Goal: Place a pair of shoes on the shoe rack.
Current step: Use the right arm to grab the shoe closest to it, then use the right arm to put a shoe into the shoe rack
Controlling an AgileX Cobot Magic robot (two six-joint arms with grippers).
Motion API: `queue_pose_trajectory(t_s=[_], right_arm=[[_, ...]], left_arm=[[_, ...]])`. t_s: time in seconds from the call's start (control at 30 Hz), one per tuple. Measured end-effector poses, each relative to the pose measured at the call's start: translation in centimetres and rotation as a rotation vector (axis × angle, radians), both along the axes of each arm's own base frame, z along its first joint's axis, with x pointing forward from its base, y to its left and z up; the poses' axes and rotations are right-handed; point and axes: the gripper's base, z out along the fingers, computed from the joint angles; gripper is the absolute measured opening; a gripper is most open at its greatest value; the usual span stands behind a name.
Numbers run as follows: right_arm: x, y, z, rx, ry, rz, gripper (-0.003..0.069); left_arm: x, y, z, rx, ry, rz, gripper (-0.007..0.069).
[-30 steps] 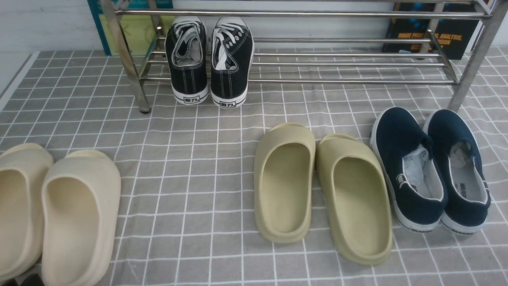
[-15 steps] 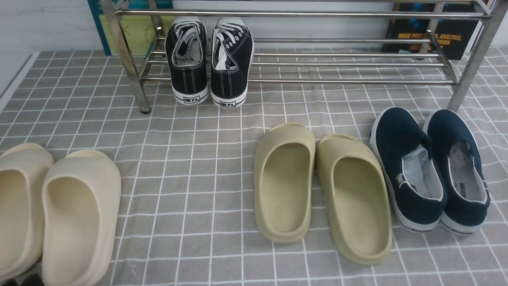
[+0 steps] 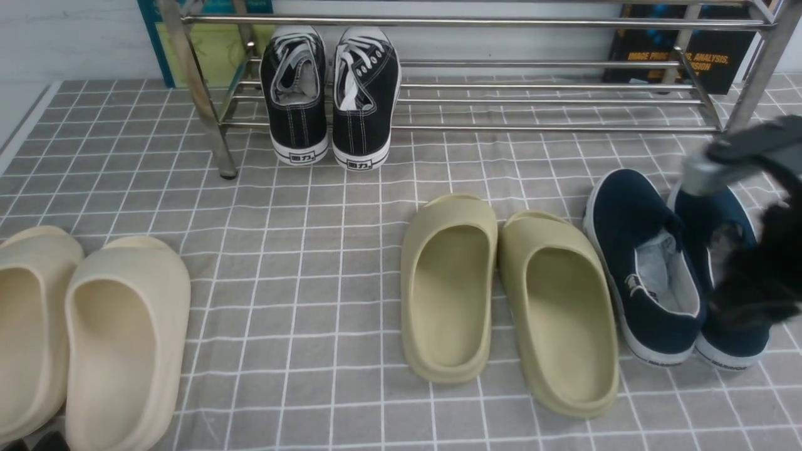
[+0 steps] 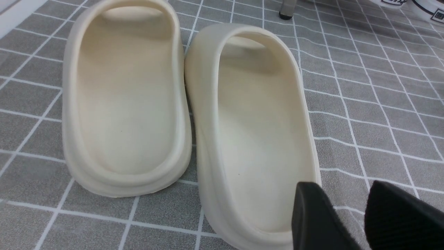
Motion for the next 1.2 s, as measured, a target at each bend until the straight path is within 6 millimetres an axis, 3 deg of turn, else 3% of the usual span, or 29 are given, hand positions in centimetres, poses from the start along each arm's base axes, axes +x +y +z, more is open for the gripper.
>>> queue_pose_trajectory(t_s=[0.17, 0.3, 0.37, 0.43, 0.53, 0.57, 0.63, 0.67, 0.8, 1.03, 1.2], right_arm=[[4.2, 1.4, -4.0, -0.018, 0.05, -0.005, 0.054], [6.2, 1.9, -7.6, -0.045, 0.075, -0.003, 0.0558], [6.7, 2.0, -8.3, -0.055, 0.076, 0.0, 0.0545], [7.2, 2.1, -9.8, -0.072, 0.095, 0.005, 0.0474], [7.4, 2.1, -10.4, -0.08, 0.098, 0.009, 0.0332], [7.5, 2.1, -10.4, -0.08, 0.098, 0.008, 0.0248], [7.5, 2.2, -10.0, -0.077, 0.09, 0.008, 0.009], [7.5, 2.2, -9.7, -0.077, 0.087, 0.008, 0.0051], [6.8, 2.0, -7.2, -0.079, 0.094, 0.009, 0.0044], [5.0, 1.4, 0.1, -0.041, -0.054, 0.041, 0.0044], [6.1, 1.7, 1.7, -0.031, -0.109, 0.059, 0.0044]], left_arm=[[0.0, 0.0, 0.0, 0.0, 0.0, 0.0, 0.0238], [0.0, 0.0, 0.0, 0.0, 0.0, 0.0, 0.0238], [0.0, 0.0, 0.0, 0.0, 0.0, 0.0, 0.0238], [0.0, 0.0, 0.0, 0.0, 0.0, 0.0, 0.0238], [0.0, 0.0, 0.0, 0.0, 0.0, 0.0, 0.0238], [0.0, 0.0, 0.0, 0.0, 0.0, 0.0, 0.0238], [0.0, 0.0, 0.0, 0.0, 0.0, 0.0, 0.0238], [0.0, 0.0, 0.0, 0.0, 0.0, 0.0, 0.0238], [0.0, 0.0, 0.0, 0.0, 0.0, 0.0, 0.0238], [0.0, 0.0, 0.0, 0.0, 0.0, 0.0, 0.0238], [0.0, 0.0, 0.0, 0.0, 0.0, 0.0, 0.0238]])
